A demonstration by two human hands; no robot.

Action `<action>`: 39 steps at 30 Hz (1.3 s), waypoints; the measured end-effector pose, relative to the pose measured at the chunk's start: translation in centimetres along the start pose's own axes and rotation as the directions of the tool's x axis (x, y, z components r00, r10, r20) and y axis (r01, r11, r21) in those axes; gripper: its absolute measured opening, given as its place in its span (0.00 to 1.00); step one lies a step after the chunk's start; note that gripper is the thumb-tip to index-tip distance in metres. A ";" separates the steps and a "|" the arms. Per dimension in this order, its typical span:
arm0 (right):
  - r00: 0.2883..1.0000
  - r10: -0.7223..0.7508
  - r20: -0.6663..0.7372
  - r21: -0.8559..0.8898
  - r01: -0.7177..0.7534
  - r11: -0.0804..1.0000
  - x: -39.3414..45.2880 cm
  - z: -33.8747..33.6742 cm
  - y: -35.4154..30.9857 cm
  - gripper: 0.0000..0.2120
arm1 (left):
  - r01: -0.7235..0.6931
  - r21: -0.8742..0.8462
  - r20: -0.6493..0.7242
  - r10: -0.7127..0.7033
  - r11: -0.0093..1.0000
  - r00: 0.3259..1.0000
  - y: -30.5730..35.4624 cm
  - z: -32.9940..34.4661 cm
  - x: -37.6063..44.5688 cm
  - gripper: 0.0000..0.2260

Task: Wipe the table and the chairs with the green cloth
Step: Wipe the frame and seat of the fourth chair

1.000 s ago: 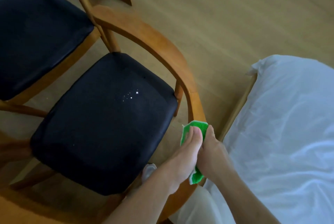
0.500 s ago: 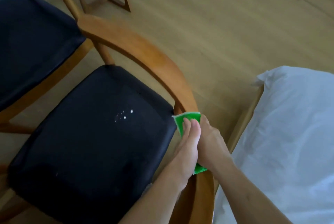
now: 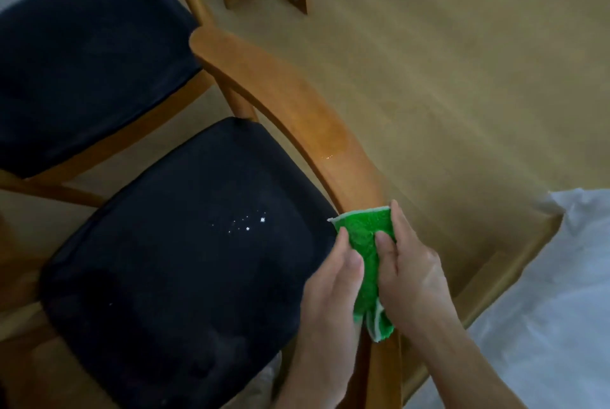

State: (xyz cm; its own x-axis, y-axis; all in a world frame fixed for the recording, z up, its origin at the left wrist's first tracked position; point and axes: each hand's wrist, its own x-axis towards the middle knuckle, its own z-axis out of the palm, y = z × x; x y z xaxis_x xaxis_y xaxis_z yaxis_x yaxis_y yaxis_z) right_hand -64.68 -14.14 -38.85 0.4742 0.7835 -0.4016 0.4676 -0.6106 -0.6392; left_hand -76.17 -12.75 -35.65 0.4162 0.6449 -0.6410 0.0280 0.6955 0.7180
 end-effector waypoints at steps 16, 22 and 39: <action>0.994 -0.029 0.106 -0.044 0.034 0.998 4.3 0.2 -2.8 0.29 | 0.287 0.558 -0.404 -0.047 0.779 0.914 -4.4 3.5 0.0 0.22; 0.959 -0.239 0.151 -0.217 0.268 0.939 13.9 0.5 -7.5 0.22 | 0.463 0.528 -0.640 -0.024 0.712 0.768 -3.0 6.0 4.1 0.18; 0.961 -0.107 0.256 -0.056 0.126 0.991 7.9 -0.2 -2.3 0.31 | 0.462 0.513 -0.658 -0.014 0.723 0.753 -0.6 6.7 5.8 0.25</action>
State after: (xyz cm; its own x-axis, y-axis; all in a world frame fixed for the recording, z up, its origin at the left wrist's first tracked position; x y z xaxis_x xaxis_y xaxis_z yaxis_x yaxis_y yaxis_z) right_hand -61.84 -6.61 -40.40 0.2141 0.8477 -0.4853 0.5641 -0.5129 -0.6471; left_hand -67.73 -11.58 -37.98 -0.2849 0.6844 -0.6711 0.6789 0.6383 0.3628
